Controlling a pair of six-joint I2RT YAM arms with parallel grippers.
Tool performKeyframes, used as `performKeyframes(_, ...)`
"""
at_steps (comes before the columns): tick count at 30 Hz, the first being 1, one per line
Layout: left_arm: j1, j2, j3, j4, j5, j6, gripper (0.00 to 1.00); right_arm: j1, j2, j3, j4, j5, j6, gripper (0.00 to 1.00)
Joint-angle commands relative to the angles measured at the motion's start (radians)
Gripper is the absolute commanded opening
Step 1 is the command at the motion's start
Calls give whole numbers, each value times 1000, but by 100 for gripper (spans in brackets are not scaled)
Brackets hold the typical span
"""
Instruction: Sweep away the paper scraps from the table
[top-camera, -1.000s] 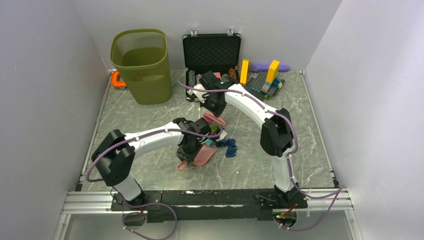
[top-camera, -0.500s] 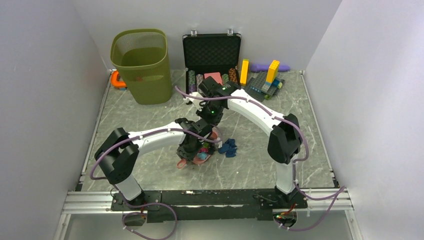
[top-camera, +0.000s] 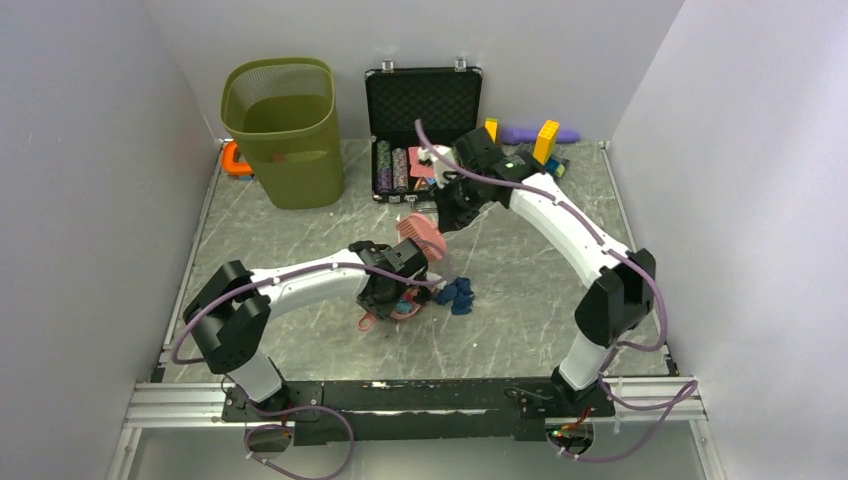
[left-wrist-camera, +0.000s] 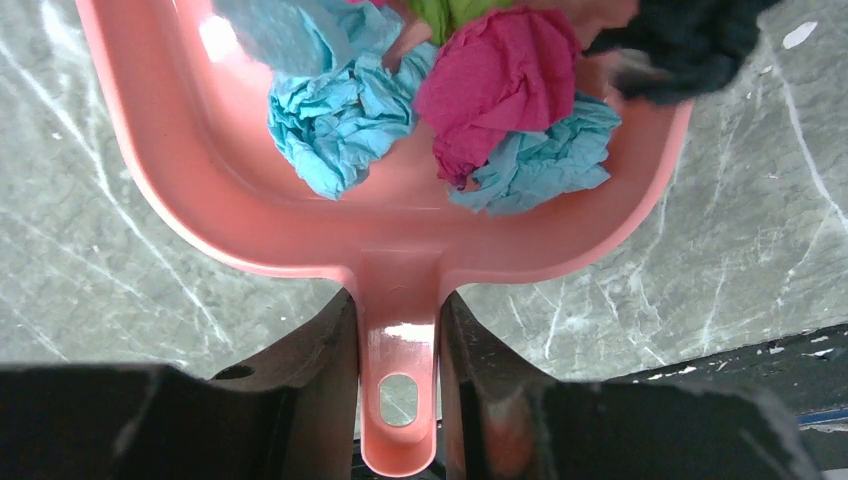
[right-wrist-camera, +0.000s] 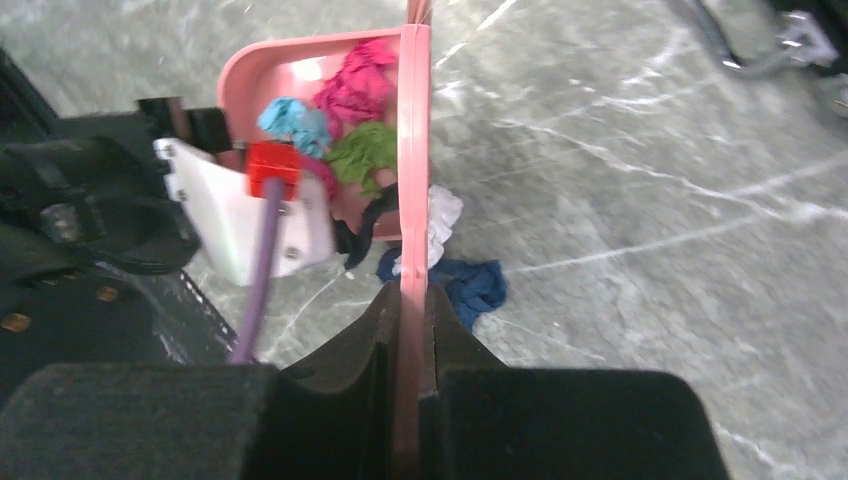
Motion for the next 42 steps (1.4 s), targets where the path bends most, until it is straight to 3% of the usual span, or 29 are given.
performKeyframes(1, -5, -95, 0, 15, -81, -28, 0, -61, -116, -39, 121, 62, 99, 0)
performKeyframes(9, -3, -165, 44, -52, -171, -48, 0, -140, -338, -214, 350, 286, 258, 0)
performKeyframes(14, 24, -200, 112, -125, -189, -39, 0, -173, -424, -284, 400, 424, 312, 0)
performKeyframes(21, 177, -261, 248, -199, -114, 41, 0, -214, -500, -351, 431, 474, 346, 0)
performKeyframes(30, 380, -184, 637, -313, -28, 150, 0, -232, -503, -362, 420, 464, 344, 0)
performKeyframes(36, 568, -45, 969, -372, 171, 167, 0, -238, -504, -369, 420, 452, 347, 0)
performKeyframes(42, 787, 102, 1170, -347, 543, 68, 0, -241, -500, -357, 410, 445, 350, 0)
